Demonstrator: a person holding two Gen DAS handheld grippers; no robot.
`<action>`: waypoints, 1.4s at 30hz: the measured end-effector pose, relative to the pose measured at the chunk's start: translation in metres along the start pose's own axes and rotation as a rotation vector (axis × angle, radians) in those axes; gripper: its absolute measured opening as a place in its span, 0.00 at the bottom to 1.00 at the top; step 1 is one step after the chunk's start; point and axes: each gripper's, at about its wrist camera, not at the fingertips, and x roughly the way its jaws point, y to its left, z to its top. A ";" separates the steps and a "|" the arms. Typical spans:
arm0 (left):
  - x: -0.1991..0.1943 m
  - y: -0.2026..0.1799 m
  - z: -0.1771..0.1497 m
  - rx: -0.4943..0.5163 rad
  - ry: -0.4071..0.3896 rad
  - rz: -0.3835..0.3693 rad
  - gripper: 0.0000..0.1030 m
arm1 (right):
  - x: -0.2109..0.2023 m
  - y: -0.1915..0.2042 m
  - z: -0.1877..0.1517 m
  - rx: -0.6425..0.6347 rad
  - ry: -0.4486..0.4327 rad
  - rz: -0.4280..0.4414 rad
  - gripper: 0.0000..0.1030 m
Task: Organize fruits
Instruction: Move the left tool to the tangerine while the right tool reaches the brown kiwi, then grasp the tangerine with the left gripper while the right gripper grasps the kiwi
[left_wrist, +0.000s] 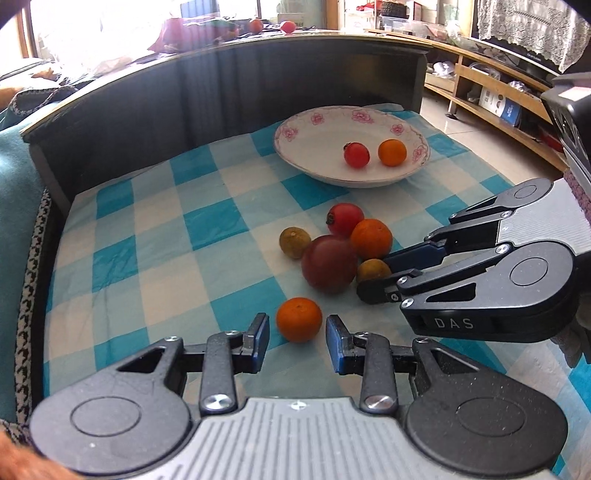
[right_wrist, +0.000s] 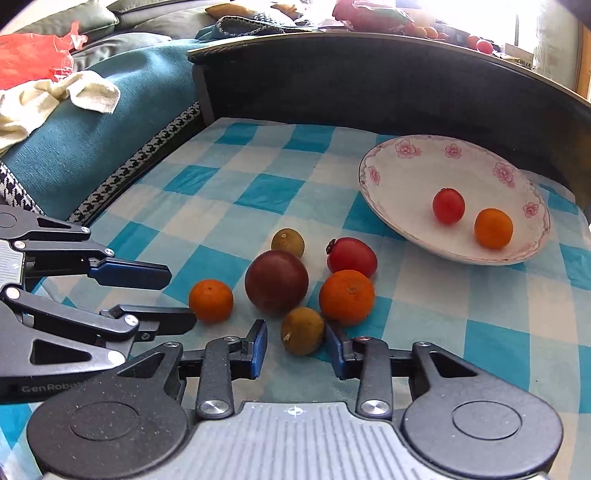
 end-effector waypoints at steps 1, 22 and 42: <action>0.003 -0.001 0.001 0.006 0.001 0.002 0.41 | 0.000 -0.001 0.001 0.001 0.003 -0.004 0.23; 0.007 -0.040 -0.008 0.095 0.019 -0.066 0.37 | -0.029 -0.022 -0.020 -0.018 0.038 -0.035 0.21; 0.012 -0.048 -0.012 0.136 0.003 -0.063 0.44 | -0.034 -0.028 -0.032 -0.043 0.025 -0.045 0.30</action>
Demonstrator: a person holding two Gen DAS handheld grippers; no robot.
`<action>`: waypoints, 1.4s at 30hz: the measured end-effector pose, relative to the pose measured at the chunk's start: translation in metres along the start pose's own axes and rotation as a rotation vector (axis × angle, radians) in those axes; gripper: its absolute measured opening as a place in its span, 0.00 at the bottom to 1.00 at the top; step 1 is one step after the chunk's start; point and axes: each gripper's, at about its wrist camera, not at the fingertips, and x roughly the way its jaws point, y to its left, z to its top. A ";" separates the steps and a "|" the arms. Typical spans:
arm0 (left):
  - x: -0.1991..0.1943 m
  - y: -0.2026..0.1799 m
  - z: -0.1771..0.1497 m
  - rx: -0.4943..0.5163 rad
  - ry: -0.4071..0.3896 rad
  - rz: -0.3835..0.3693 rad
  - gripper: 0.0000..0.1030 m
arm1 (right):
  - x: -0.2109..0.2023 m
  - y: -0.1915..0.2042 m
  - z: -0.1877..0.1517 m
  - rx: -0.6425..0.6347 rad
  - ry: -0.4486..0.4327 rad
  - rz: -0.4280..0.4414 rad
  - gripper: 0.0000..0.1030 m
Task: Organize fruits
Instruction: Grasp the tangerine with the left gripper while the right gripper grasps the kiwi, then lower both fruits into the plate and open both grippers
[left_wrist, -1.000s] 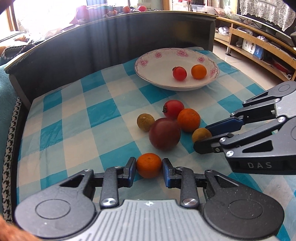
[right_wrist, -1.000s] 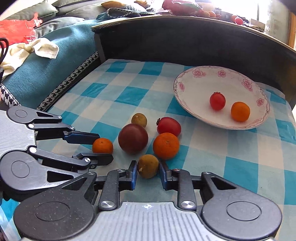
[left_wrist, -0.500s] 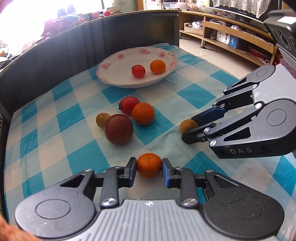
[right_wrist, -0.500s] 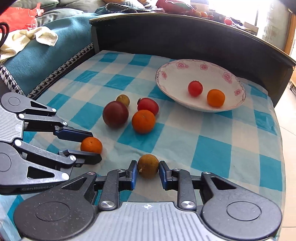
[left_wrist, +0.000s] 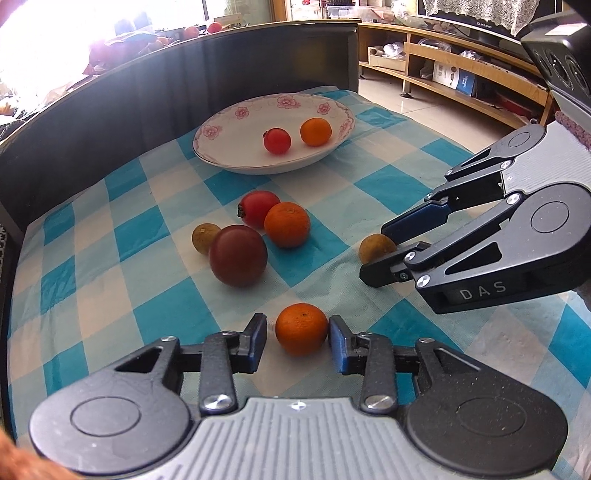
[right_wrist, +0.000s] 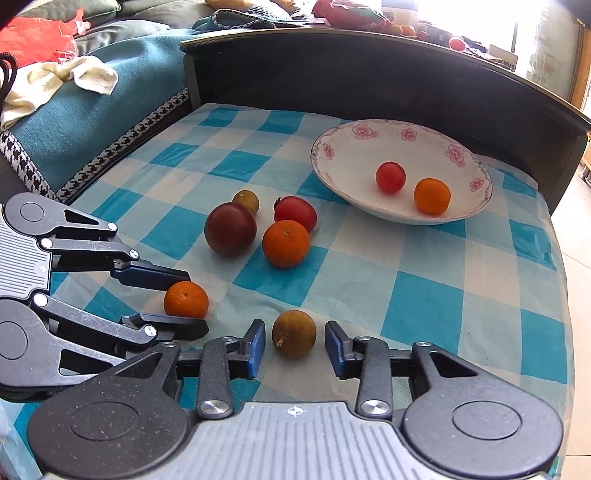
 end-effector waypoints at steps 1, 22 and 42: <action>0.000 0.000 0.000 -0.001 -0.001 0.000 0.44 | 0.000 -0.001 -0.001 0.004 -0.001 0.002 0.30; -0.004 -0.003 0.010 -0.005 0.010 0.020 0.37 | -0.003 0.008 0.003 -0.045 0.008 -0.030 0.19; -0.008 0.004 0.073 -0.017 -0.139 0.103 0.36 | -0.032 -0.009 0.033 -0.011 -0.133 -0.096 0.19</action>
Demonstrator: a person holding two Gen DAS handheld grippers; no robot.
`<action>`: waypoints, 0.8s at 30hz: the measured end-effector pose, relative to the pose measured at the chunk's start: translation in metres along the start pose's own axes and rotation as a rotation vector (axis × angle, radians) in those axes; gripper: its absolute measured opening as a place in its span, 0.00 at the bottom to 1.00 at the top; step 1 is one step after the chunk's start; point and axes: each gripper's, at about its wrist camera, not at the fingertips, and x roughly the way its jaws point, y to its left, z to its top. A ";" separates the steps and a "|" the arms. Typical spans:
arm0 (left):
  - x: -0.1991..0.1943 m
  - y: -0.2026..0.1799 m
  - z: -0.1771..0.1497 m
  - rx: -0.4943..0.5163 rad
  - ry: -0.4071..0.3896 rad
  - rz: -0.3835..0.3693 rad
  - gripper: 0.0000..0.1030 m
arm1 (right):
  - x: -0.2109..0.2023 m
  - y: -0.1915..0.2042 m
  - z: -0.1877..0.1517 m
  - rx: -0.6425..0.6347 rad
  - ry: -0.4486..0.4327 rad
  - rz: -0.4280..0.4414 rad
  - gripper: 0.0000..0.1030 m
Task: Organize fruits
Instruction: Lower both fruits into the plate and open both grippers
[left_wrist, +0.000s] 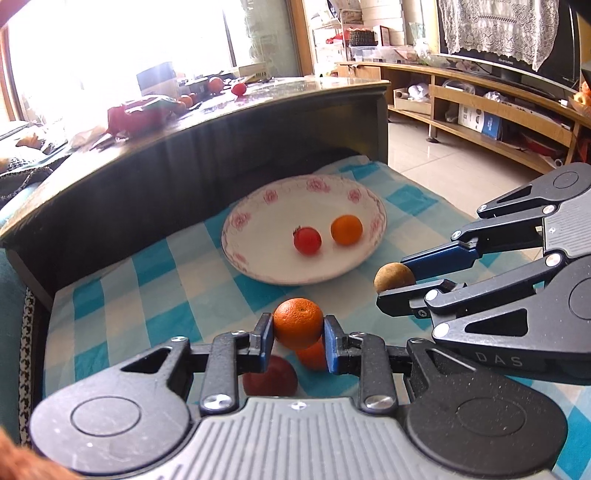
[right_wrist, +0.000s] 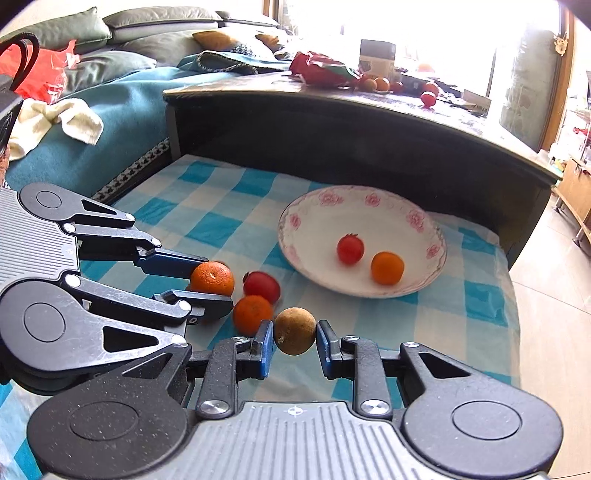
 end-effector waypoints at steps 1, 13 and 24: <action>0.001 0.000 0.003 -0.001 -0.007 0.003 0.36 | -0.001 -0.002 0.002 0.004 -0.007 -0.006 0.19; 0.036 0.007 0.031 0.020 -0.045 0.028 0.36 | 0.014 -0.029 0.025 0.055 -0.050 -0.061 0.20; 0.070 0.006 0.037 0.035 -0.031 0.030 0.36 | 0.043 -0.054 0.030 0.135 -0.014 -0.065 0.20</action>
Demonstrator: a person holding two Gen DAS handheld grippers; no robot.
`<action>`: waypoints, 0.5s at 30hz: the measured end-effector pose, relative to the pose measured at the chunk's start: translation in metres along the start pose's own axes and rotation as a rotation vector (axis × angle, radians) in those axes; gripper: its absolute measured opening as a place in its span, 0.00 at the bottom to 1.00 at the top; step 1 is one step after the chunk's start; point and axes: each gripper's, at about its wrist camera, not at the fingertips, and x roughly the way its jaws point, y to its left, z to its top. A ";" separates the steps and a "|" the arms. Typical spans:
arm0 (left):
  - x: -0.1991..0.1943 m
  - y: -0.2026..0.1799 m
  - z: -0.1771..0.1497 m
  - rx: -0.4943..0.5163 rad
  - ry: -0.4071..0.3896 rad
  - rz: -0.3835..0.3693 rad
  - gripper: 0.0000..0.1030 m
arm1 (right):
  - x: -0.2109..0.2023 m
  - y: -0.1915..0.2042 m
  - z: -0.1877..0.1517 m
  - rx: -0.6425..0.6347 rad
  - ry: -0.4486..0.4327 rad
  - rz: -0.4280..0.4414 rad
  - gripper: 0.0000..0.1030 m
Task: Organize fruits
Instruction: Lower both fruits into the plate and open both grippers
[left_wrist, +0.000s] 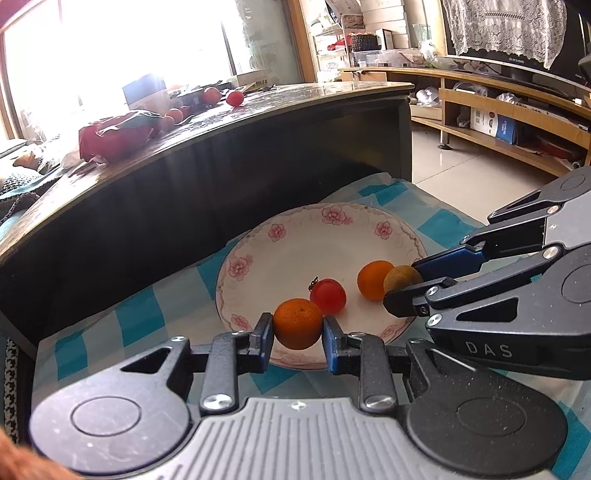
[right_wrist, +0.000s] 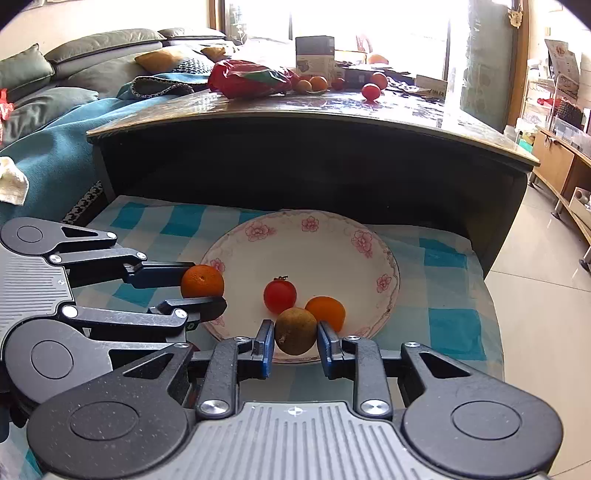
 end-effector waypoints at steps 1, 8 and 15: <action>0.002 0.000 0.000 0.003 0.001 0.001 0.36 | 0.003 -0.002 0.000 0.001 0.005 -0.003 0.20; 0.016 0.001 -0.003 0.005 0.014 -0.002 0.36 | 0.020 -0.005 0.000 -0.011 0.031 -0.009 0.20; 0.030 0.004 -0.006 -0.002 0.023 0.002 0.36 | 0.035 -0.007 0.001 -0.031 0.049 -0.012 0.20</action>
